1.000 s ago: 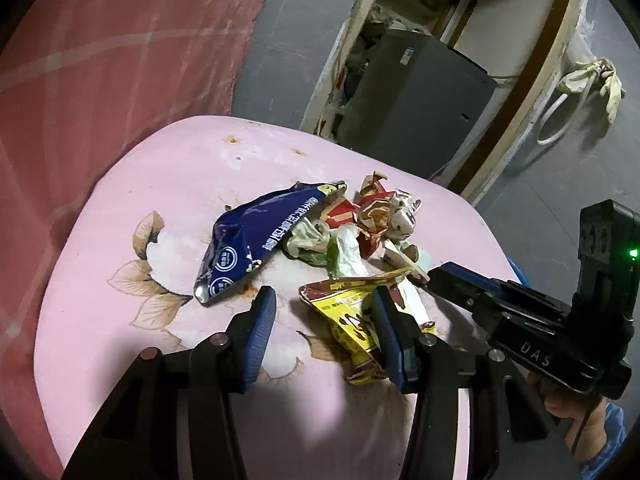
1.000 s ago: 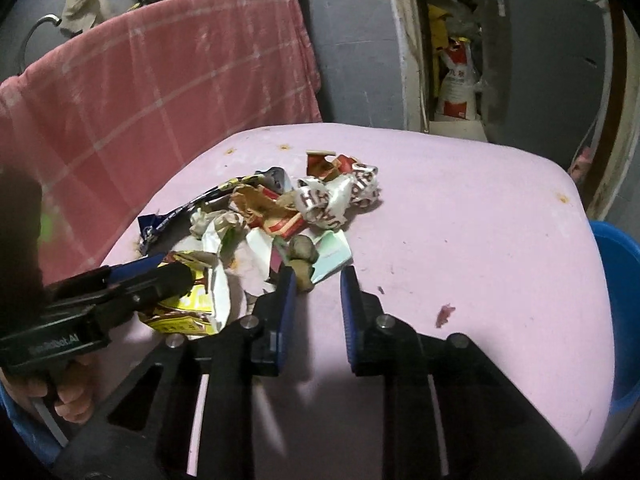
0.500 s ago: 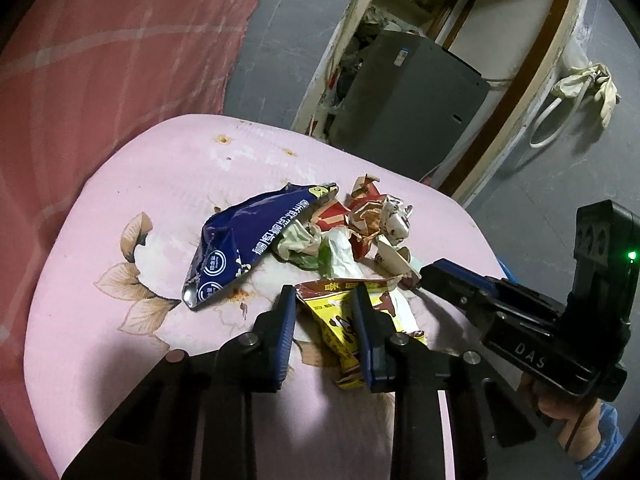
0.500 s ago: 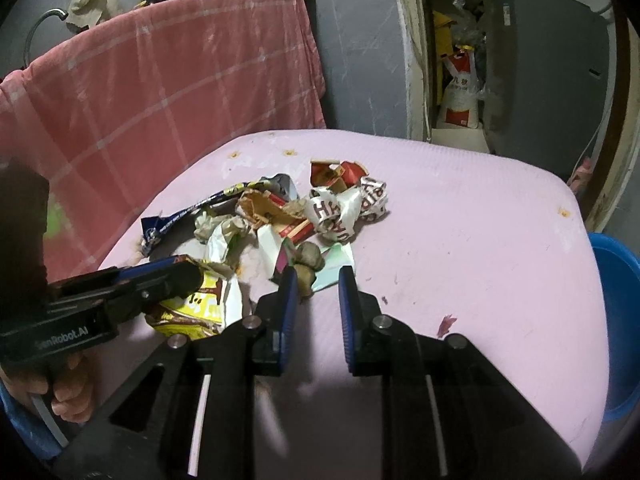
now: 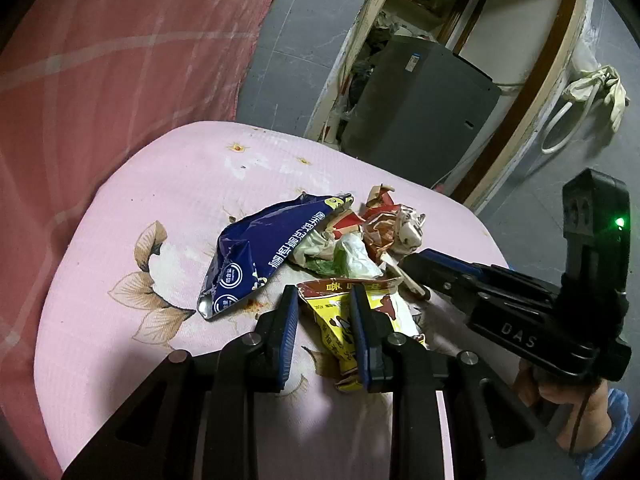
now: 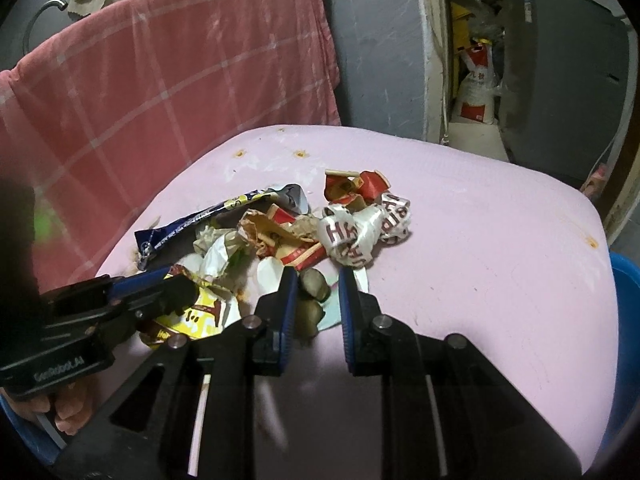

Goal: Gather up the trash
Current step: 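Grasp the yellow wrapper with the left tool while the right tool grasps a small brown scrap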

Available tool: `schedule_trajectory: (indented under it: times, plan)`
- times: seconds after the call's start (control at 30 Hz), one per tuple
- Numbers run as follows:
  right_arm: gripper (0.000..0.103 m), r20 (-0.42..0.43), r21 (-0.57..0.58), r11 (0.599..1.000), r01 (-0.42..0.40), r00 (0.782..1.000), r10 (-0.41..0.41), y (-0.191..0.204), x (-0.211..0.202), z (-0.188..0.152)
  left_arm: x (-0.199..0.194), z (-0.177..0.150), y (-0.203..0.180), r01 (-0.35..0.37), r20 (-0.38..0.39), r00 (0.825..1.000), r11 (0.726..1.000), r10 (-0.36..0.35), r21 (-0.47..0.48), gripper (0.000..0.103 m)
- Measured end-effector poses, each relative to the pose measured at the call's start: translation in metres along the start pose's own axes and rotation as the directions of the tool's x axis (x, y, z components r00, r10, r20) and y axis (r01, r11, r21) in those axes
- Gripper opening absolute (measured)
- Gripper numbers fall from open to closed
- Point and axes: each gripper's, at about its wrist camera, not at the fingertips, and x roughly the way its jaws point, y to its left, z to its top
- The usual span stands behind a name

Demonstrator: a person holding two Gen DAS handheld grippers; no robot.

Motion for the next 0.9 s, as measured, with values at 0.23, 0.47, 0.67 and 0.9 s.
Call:
schedule_trajectory:
  times: [0.23,0.47,0.67,0.9]
  plan:
    - [0.014,-0.015,-0.032,0.999,0.007,1.0,-0.008,0.007,0.002,-0.002,-0.001,0.0,0.001,-0.001,0.007,1.0,1.0,0.001,0.004,0.02]
    - [0.014,0.084,0.005,1.0,0.003,0.996,-0.004,0.005,-0.022,-0.015,-0.012,-0.002,-0.007,-0.02,0.066,0.998,0.999,0.017,0.043,0.017]
    - [0.014,0.205,0.024,1.0,0.012,0.979,-0.017,0.007,-0.053,-0.028,-0.027,-0.005,-0.019,-0.049,0.14,0.989,0.996,0.037,0.079,0.014]
    - [0.014,0.284,0.028,0.999,0.034,0.958,-0.041,0.009,-0.078,-0.038,-0.031,-0.009,-0.034,-0.081,0.168,0.984,0.987,0.057,0.138,0.005]
